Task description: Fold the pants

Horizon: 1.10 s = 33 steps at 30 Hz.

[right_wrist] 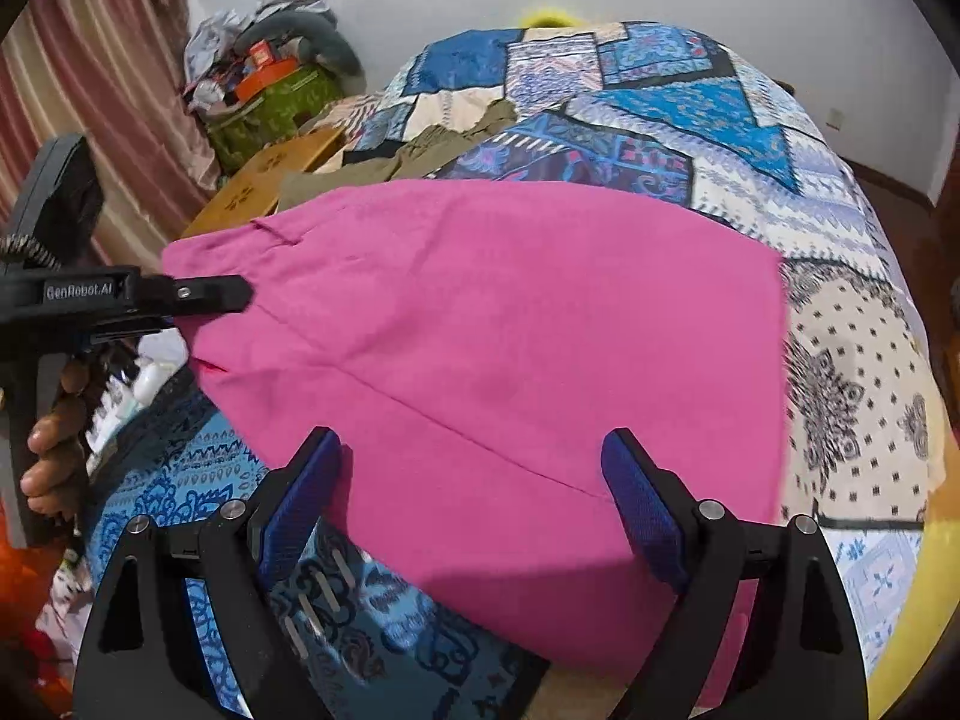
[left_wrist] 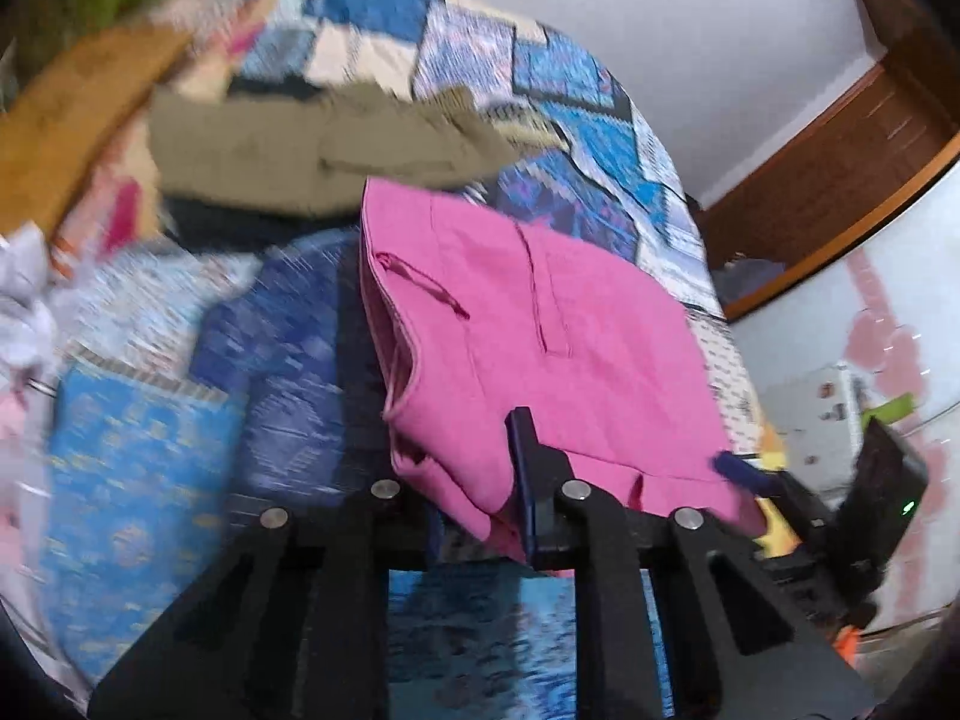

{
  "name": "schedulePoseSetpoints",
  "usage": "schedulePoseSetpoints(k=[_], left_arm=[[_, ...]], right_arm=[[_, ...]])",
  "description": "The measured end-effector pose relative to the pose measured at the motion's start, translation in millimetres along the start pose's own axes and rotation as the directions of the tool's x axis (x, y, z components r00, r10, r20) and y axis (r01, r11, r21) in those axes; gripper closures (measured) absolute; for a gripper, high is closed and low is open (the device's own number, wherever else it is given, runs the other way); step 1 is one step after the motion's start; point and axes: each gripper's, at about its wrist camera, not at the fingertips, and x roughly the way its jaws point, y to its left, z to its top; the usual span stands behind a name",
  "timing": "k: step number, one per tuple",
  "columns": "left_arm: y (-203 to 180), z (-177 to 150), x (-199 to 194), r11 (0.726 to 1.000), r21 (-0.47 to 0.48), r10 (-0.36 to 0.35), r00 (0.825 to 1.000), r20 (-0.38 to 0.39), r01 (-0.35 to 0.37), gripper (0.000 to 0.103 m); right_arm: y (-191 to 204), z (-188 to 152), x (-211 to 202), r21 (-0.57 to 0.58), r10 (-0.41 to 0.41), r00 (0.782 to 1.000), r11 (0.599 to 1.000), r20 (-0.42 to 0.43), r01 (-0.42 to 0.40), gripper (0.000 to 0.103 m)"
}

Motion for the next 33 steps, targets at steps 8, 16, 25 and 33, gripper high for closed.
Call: schedulePoseSetpoints(k=[8, 16, 25, 33], left_arm=[[-11.5, -5.4, -44.0, 0.935, 0.209, 0.239, 0.945, 0.223, -0.285, 0.084], [-65.5, -5.4, -53.0, 0.868, 0.364, 0.214, 0.917, 0.337, -0.337, 0.085], [-126.1, 2.9, -42.5, 0.877, 0.464, 0.018, 0.972, 0.235, -0.128, 0.087], [-148.4, 8.1, -10.6, 0.89, 0.448, -0.118, 0.992, 0.048, 0.085, 0.088]], right_arm=[[-19.1, -12.2, -18.7, 0.021, -0.09, 0.996, 0.996, 0.022, 0.089, 0.016], [-28.3, -19.1, -13.2, 0.042, -0.093, 0.996, 0.995, 0.003, 0.093, 0.016], [-29.1, -20.0, -12.4, 0.04, -0.082, 0.997, 0.996, 0.008, 0.081, 0.016], [-29.7, -20.3, -12.1, 0.047, -0.074, 0.997, 0.996, 0.013, 0.073, 0.016]])
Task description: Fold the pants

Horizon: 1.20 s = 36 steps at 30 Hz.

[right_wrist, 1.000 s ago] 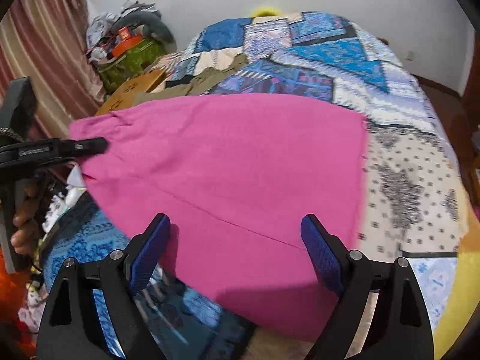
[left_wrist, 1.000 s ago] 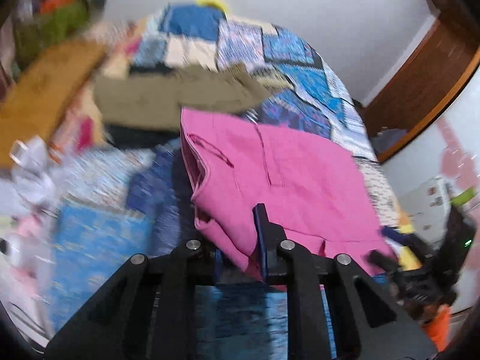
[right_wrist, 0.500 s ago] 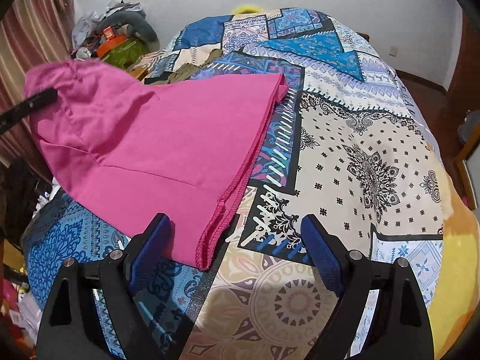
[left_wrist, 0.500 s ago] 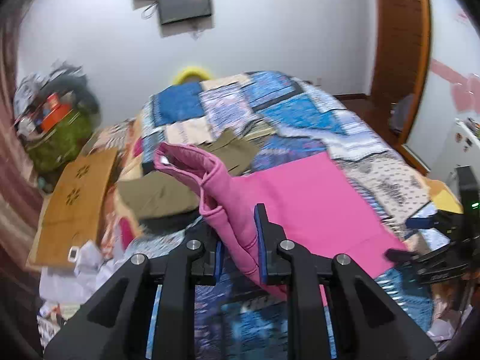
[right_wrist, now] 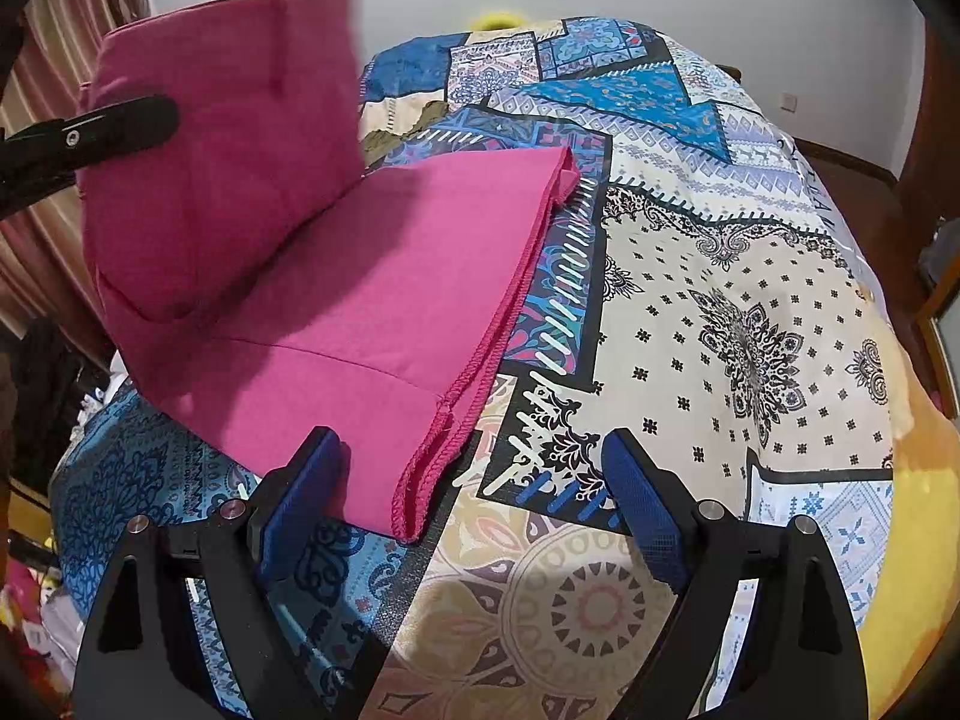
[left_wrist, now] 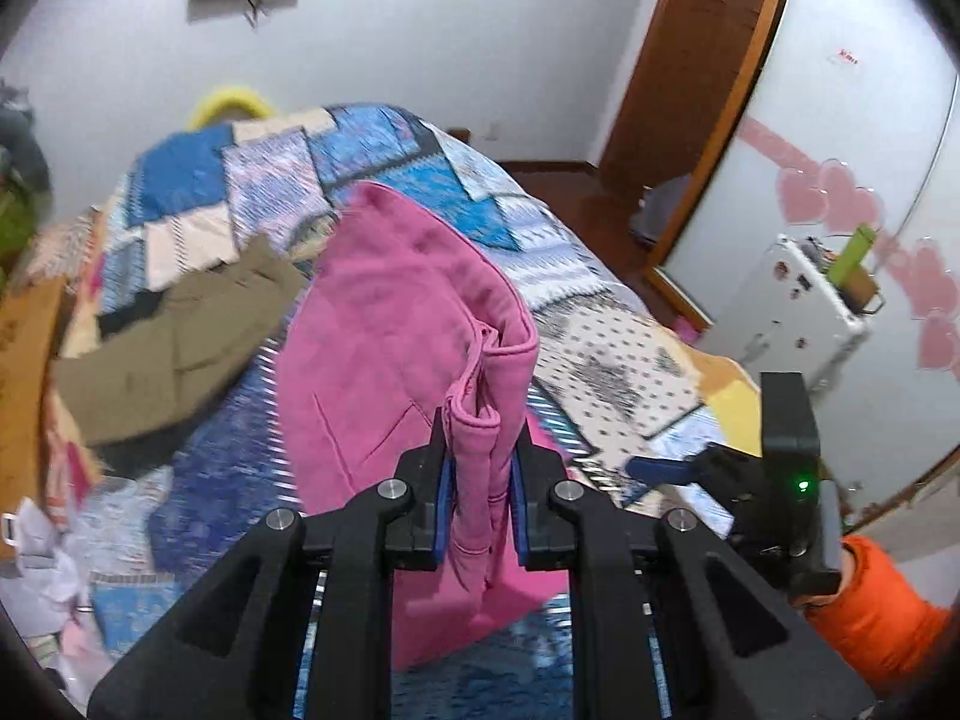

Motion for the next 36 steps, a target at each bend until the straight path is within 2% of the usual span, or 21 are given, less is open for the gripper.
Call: schedulePoseSetpoints(k=[3, 9, 10, 12, 13, 14, 17, 21, 24, 28, 31, 33, 36], left_arm=[[-3.2, -1.2, 14.6, 0.998, -0.023, -0.051, 0.998, -0.045, 0.05, 0.088], [-13.7, -6.9, 30.4, 0.997, -0.011, -0.075, 0.989, -0.127, 0.074, 0.087], [-14.0, -7.7, 30.0, 0.997, -0.012, -0.082, 0.987, -0.138, 0.081, 0.083], [-13.7, -8.6, 28.6, 0.995, -0.01, -0.097, 0.985, -0.144, 0.097, 0.067], [-14.3, -8.0, 26.5, 0.996, -0.002, -0.093, 0.986, -0.137, 0.093, 0.05], [-13.7, -7.2, 23.3, 0.997, 0.005, -0.078, 0.99, -0.119, 0.079, 0.04], [-7.5, -1.6, 16.2, 0.999, 0.027, -0.018, 0.997, -0.077, 0.02, 0.036], [17.8, 7.5, 21.8, 0.995, 0.019, 0.098, 0.993, -0.065, -0.097, 0.03], [42.0, 8.4, 34.0, 0.982, 0.024, 0.19, 0.978, -0.087, -0.188, 0.028], [71.2, -0.8, 62.9, 0.969, 0.037, 0.248, 0.953, -0.175, -0.245, 0.028], [82.1, -13.4, 82.3, 0.963, 0.057, 0.271, 0.934, -0.233, -0.265, 0.024], [84.5, -24.4, 85.4, 0.96, 0.067, 0.28, 0.931, -0.234, -0.272, 0.018], [76.2, -34.9, 77.8, 0.954, 0.111, 0.299, 0.923, -0.244, -0.279, 0.017]], right_arm=[[0.1, 0.3, 0.2, 0.001, 0.002, 1.0, 1.0, 0.0, -0.002, 0.016], [0.1, 0.3, 0.7, 0.003, 0.002, 1.0, 1.0, 0.001, -0.002, 0.016], [0.5, 0.2, 0.8, 0.003, 0.003, 1.0, 1.0, 0.001, -0.003, 0.016], [0.4, 0.4, 0.4, 0.005, 0.004, 1.0, 1.0, 0.003, -0.004, 0.016], [-0.2, 0.2, -0.1, 0.007, 0.004, 1.0, 1.0, 0.004, -0.004, 0.016], [-0.7, 0.0, -0.8, 0.01, 0.005, 1.0, 1.0, 0.006, -0.005, 0.016], [-2.6, -0.9, -3.6, 0.018, 0.005, 1.0, 1.0, 0.013, -0.005, 0.016], [-6.0, -3.4, -8.7, 0.011, -0.014, 1.0, 1.0, 0.022, 0.014, 0.016], [-9.8, -5.1, -15.3, 0.015, -0.024, 0.999, 1.0, 0.031, 0.023, 0.016], [-13.7, -6.1, -23.8, 0.016, -0.041, 0.998, 0.999, 0.044, 0.04, 0.016], [-13.9, -5.7, -30.0, 0.017, -0.045, 0.997, 0.999, 0.057, 0.044, 0.016], [-11.7, -4.9, -33.9, 0.013, -0.045, 0.997, 0.999, 0.069, 0.044, 0.016], [-6.2, -3.5, -39.4, -0.002, -0.046, 0.995, 0.999, 0.09, 0.047, 0.016]])
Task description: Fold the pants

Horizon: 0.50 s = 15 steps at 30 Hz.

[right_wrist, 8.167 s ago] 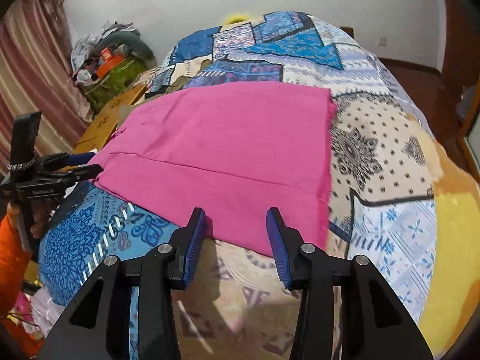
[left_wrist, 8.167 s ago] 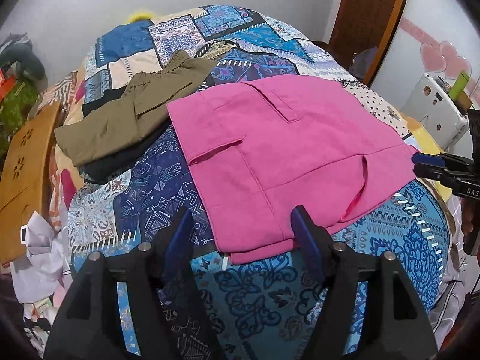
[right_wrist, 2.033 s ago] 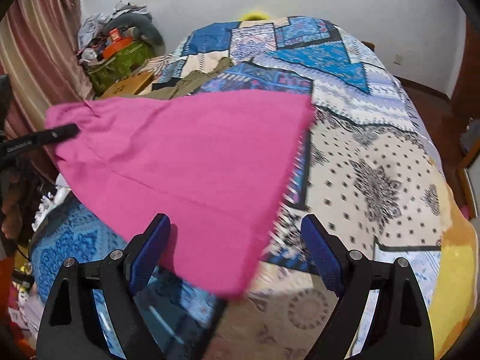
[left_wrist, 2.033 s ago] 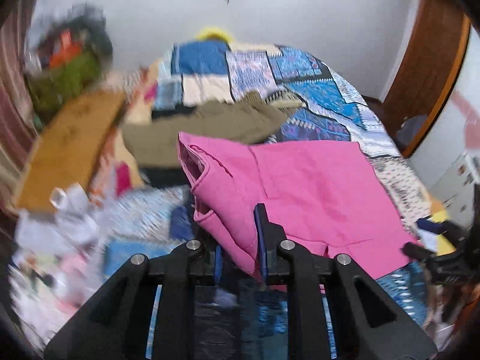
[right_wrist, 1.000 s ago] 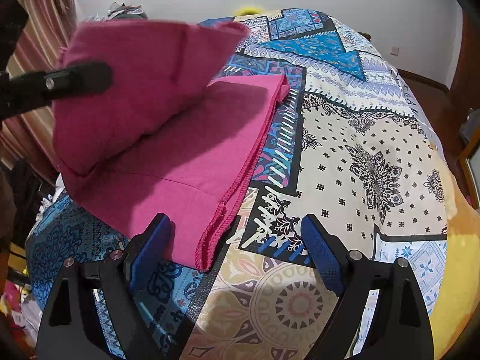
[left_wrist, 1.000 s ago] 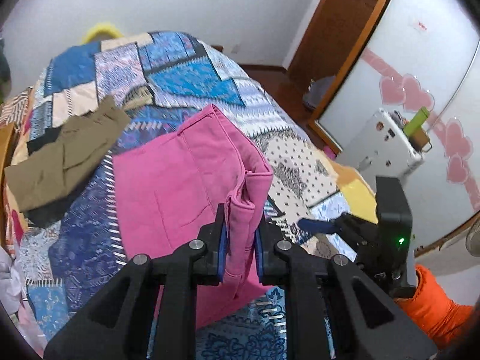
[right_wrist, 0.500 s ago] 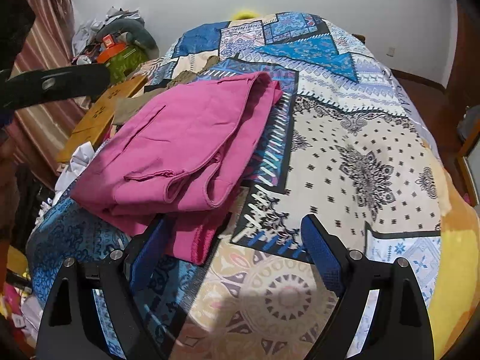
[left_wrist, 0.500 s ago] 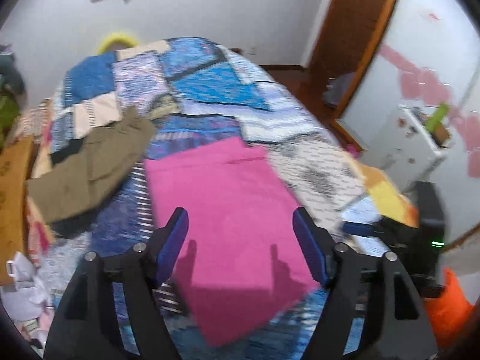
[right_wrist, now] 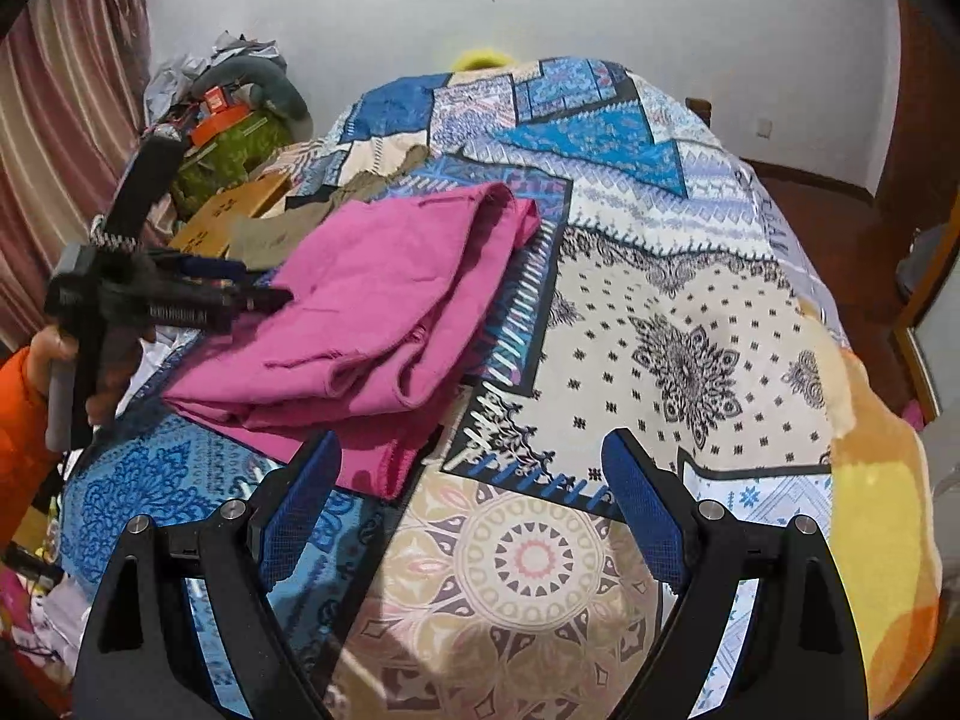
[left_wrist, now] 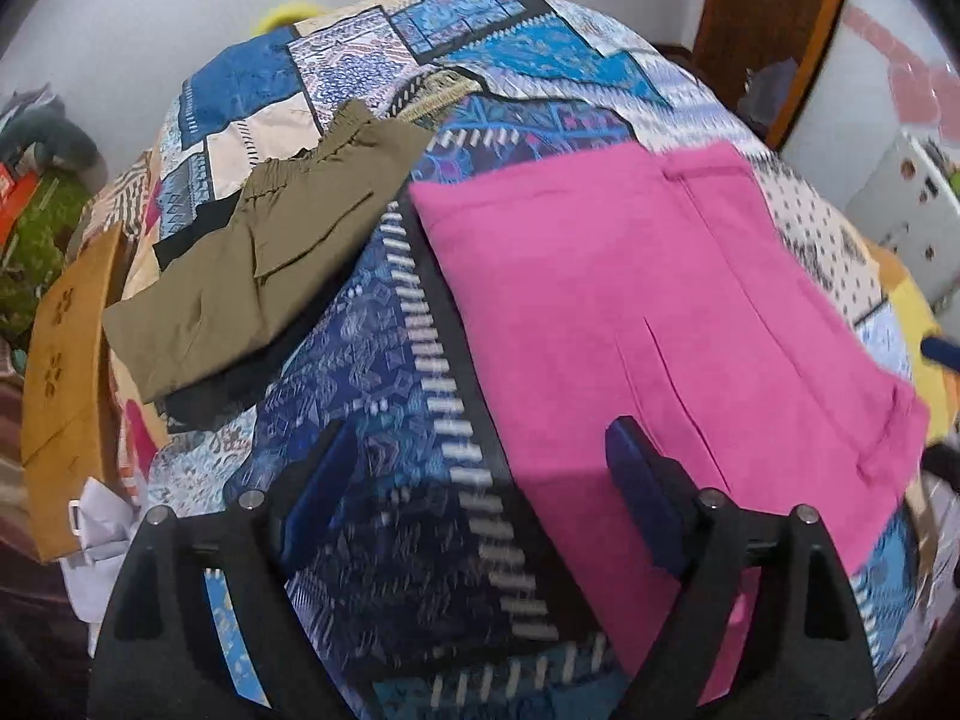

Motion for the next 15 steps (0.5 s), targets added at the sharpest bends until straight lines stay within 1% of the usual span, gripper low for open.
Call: schedulePoseSetpoints(k=[3, 5, 6, 9, 10, 13, 14, 15], left_arm=[[-15.0, -15.2, -11.9, 0.997, 0.059, 0.044, 0.999, 0.019, -0.045, 0.017], [-21.5, -22.4, -17.9, 0.996, 0.073, 0.048, 0.999, 0.023, -0.049, 0.017], [-24.3, -25.2, -20.8, 0.997, 0.071, 0.039, 0.999, 0.019, -0.04, 0.017], [-31.9, -29.9, -27.1, 0.999, 0.045, -0.027, 1.0, -0.006, 0.028, 0.017], [-35.0, -30.9, -28.8, 0.998, 0.033, -0.061, 0.998, -0.015, 0.062, 0.018], [-47.9, -32.2, -31.7, 0.986, 0.018, -0.163, 0.986, -0.037, 0.164, 0.018], [-52.6, -31.7, -33.6, 0.985, 0.026, -0.171, 0.985, -0.036, 0.172, 0.018], [-57.0, -30.4, -37.4, 0.986, 0.046, -0.16, 0.987, -0.02, 0.161, 0.018]], right_arm=[[5.9, 3.2, -4.7, -0.012, 0.006, 1.0, 1.0, 0.019, -0.006, 0.016], [9.4, 5.2, -7.1, -0.012, 0.017, 0.999, 1.0, 0.033, -0.016, 0.016], [11.9, 6.3, -8.3, -0.011, 0.024, 0.999, 1.0, 0.039, -0.024, 0.016], [19.1, 8.2, -9.3, -0.016, 0.045, 0.998, 0.999, 0.053, -0.044, 0.016], [21.6, 8.2, -8.4, -0.02, 0.048, 0.997, 0.999, 0.054, -0.047, 0.016], [27.5, 6.0, -4.9, -0.039, 0.048, 0.998, 0.998, 0.047, -0.046, 0.016], [28.1, 4.5, -3.2, -0.042, 0.043, 0.998, 0.998, 0.04, -0.041, 0.015], [27.7, 3.0, -2.5, -0.043, 0.02, 0.999, 0.999, 0.039, -0.018, 0.015]])
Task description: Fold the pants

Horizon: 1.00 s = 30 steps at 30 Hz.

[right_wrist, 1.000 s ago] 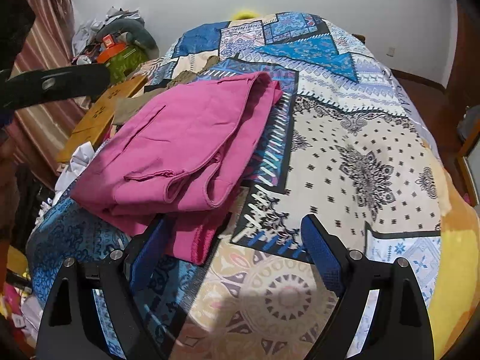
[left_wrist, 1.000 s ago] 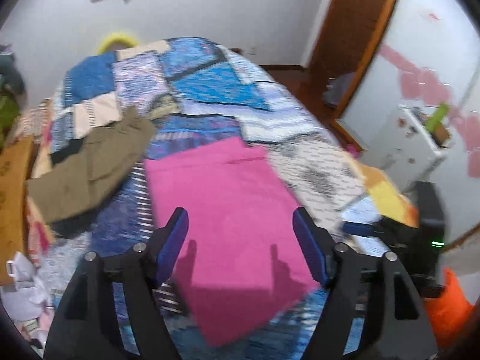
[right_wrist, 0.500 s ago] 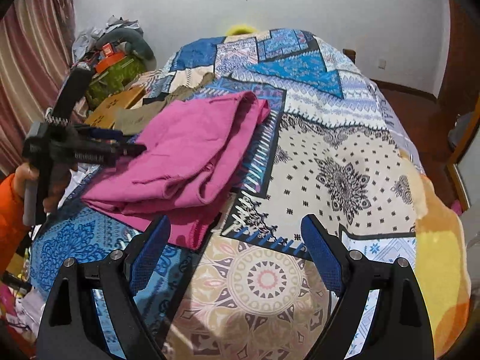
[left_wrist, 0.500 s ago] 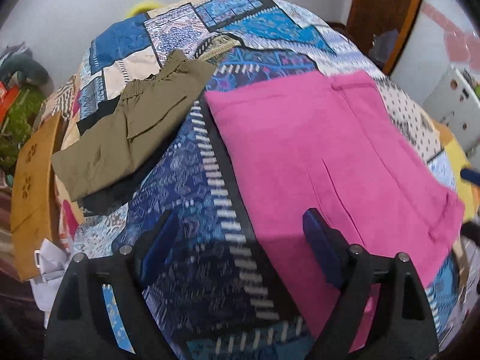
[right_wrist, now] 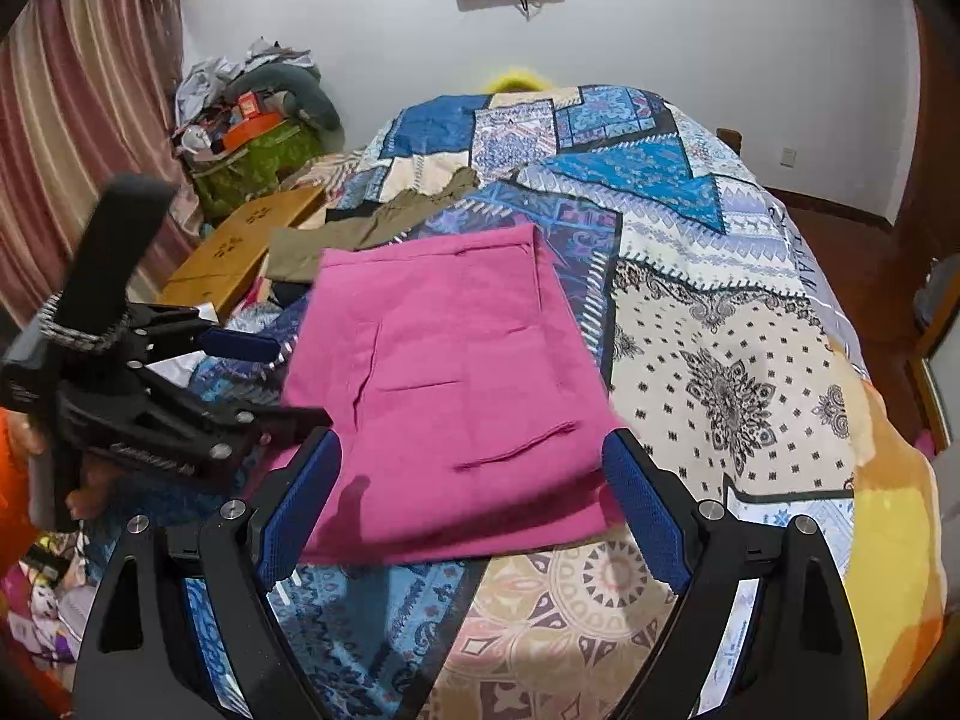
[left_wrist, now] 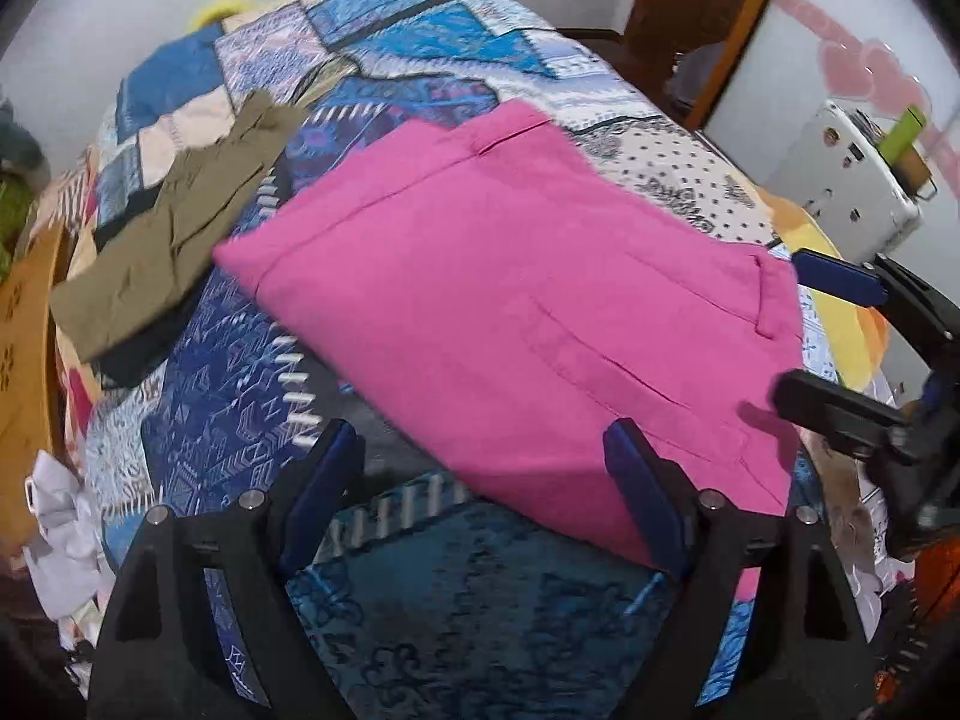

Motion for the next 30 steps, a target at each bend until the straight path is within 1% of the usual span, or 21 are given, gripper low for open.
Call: schedulePoseSetpoints(k=[2, 4, 8, 11, 12, 14, 16, 19, 21, 22, 23, 25, 26, 28, 30], left_arm=[[-3.5, 3.9, -6.9, 0.999, 0.025, 0.035, 0.999, 0.04, -0.036, 0.018], [1.1, 10.8, -13.8, 0.995, 0.025, 0.092, 0.992, 0.082, -0.095, 0.018], [23.1, 33.7, -17.1, 0.99, -0.013, 0.138, 0.985, 0.104, -0.137, 0.017], [43.7, 54.0, -12.8, 0.986, -0.039, 0.167, 0.979, 0.115, -0.163, 0.017], [51.0, 60.4, -10.6, 0.984, -0.049, 0.177, 0.977, 0.116, -0.173, 0.017], [65.7, 73.1, -2.9, 0.979, -0.065, 0.2, 0.974, 0.106, -0.194, 0.016], [76.6, 83.0, 6.2, 0.977, -0.071, 0.207, 0.974, 0.09, -0.201, 0.016], [89.1, 94.4, 28.0, 0.973, -0.067, 0.224, 0.974, 0.044, -0.22, 0.014], [93.3, 95.1, 46.1, 0.967, -0.047, 0.251, 0.968, -0.002, -0.251, 0.014], [95.6, 93.0, 56.4, 0.961, -0.034, 0.273, 0.961, -0.031, -0.274, 0.013], [97.8, 89.3, 64.1, 0.957, -0.027, 0.288, 0.956, -0.051, -0.29, 0.01], [105.0, 78.4, 63.2, 0.958, -0.064, 0.279, 0.96, -0.031, -0.28, 0.005], [108.9, 73.6, 60.7, 0.958, -0.081, 0.274, 0.961, -0.034, -0.275, 0.004], [116.3, 61.0, 53.8, 0.962, -0.113, 0.245, 0.969, -0.04, -0.248, 0.004], [117.6, 48.7, 47.2, 0.963, -0.129, 0.232, 0.972, -0.04, -0.235, 0.004]], right_arm=[[-3.2, -3.4, 0.3, 0.0, -0.009, 1.0, 1.0, -0.007, 0.009, 0.015], [-10.0, -7.5, 0.9, 0.024, 0.002, 1.0, 1.0, -0.026, -0.002, 0.015], [-18.2, -16.7, 8.2, 0.039, -0.006, 0.998, 0.999, -0.065, 0.009, 0.015], [-24.6, -22.6, 16.2, 0.07, 0.027, 0.996, 0.997, -0.085, -0.021, 0.015], [-27.4, -23.1, 17.9, 0.081, 0.04, 0.996, 0.996, -0.084, -0.033, 0.015], [-29.1, -23.1, 18.4, 0.077, 0.043, 0.996, 0.996, -0.08, -0.037, 0.015], [-29.3, -22.5, 18.5, 0.062, 0.039, 0.996, 0.997, -0.074, -0.035, 0.015], [-31.1, -20.9, 19.1, 0.044, 0.032, 0.997, 0.999, -0.073, -0.029, 0.015], [-35.0, -18.9, 20.1, 0.046, 0.019, 0.997, 0.999, -0.074, -0.016, 0.015], [-36.6, -17.8, 20.6, 0.049, 0.012, 0.997, 0.999, -0.075, -0.008, 0.015], [-38.9, -16.8, 21.0, 0.054, 0.002, 0.997, 0.999, -0.074, 0.002, 0.015], [-45.3, -14.8, 20.0, 0.072, -0.023, 0.997, 0.997, -0.07, 0.028, 0.015], [-48.2, -14.3, 18.4, 0.085, -0.033, 0.997, 0.996, -0.065, 0.038, 0.015], [-53.1, -13.4, 12.9, 0.108, -0.056, 0.997, 0.992, -0.045, 0.06, 0.015], [-56.5, -12.0, 7.8, 0.121, -0.067, 0.997, 0.99, -0.03, 0.07, 0.015]])
